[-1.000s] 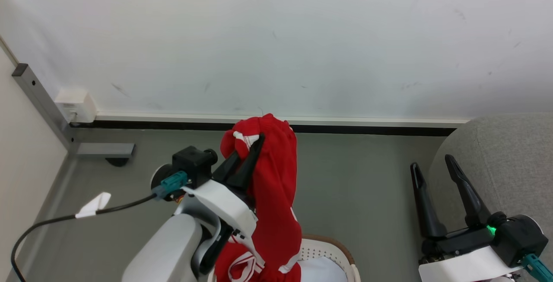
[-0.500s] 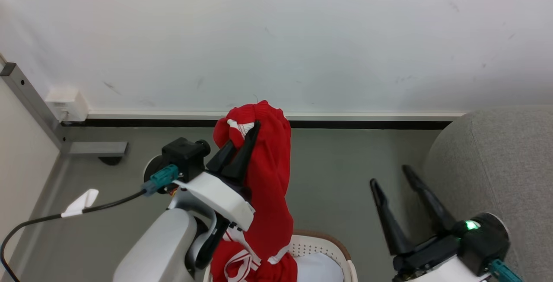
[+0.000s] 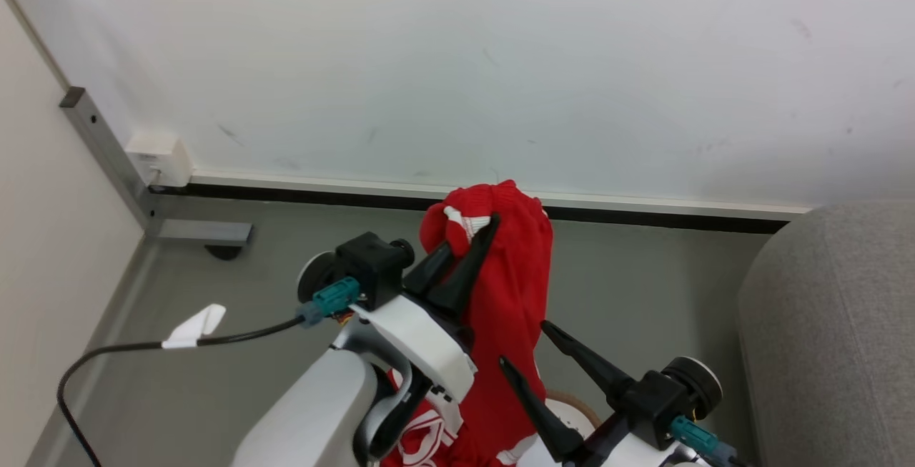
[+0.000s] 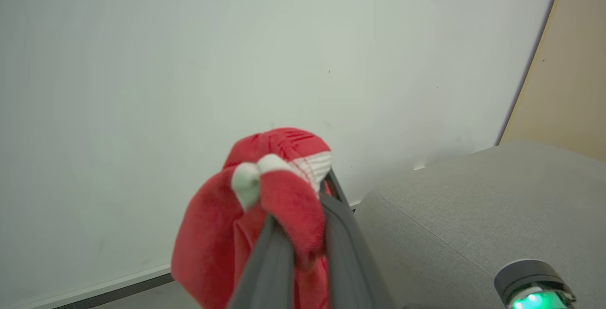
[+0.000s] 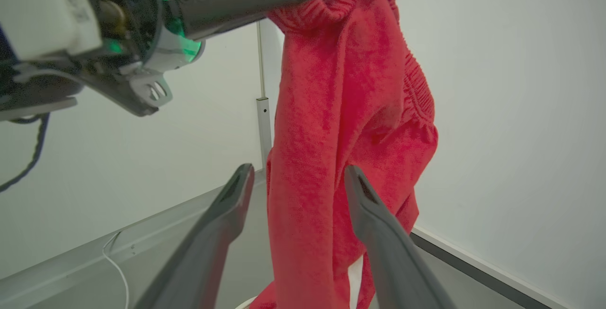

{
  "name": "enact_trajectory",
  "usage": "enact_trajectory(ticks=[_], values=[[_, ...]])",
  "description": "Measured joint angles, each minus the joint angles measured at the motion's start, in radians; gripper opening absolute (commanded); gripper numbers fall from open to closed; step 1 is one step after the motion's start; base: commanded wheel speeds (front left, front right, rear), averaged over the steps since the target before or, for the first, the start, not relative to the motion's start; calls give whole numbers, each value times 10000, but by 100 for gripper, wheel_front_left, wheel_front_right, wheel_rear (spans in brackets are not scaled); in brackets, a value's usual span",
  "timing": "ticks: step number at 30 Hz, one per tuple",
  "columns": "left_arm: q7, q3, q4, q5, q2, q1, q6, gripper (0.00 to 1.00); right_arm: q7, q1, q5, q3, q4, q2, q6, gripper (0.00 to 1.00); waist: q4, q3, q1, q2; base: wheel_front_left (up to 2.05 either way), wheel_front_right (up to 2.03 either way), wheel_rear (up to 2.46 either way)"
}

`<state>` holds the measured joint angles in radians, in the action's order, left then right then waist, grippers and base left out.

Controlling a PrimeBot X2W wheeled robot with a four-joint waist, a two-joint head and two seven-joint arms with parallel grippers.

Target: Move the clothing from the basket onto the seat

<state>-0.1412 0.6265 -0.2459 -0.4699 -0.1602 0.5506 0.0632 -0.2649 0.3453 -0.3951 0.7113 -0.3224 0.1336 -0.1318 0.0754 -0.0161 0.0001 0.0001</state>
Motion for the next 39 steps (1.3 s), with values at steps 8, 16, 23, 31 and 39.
enact_trajectory(ticks=[8, 16, 23, 31, 39], values=[[209, 566, 527, 10, 336, 9, 155, 0, 0, 713, -8, 71, -2568, -587, 0, 100, 644, 62, 0, 0, 0, 0, 0], [441, 874, 1118, -146, 418, -198, 167, 0, 2, 1229, -59, -111, -3509, -782, 0, 18, 1061, 85, 0, 0, 0, 0, 0], [453, 803, 1131, -326, 276, -424, 75, 0, 2, 1092, -100, -729, -3016, -821, 0, 0, 1109, 58, 0, 0, 0, 0, 0], [343, 596, 846, -468, 100, -557, -69, 0, 4, 506, -548, -1344, -2334, -830, 0, 0, 857, 40, 0, 0, 0, 0, 0], [209, 685, 656, -686, 44, -983, -8, 100, 4, 67, -408, -2117, -1156, -757, 0, 0, 336, 20, 0, 0, 0, 0, 0]])
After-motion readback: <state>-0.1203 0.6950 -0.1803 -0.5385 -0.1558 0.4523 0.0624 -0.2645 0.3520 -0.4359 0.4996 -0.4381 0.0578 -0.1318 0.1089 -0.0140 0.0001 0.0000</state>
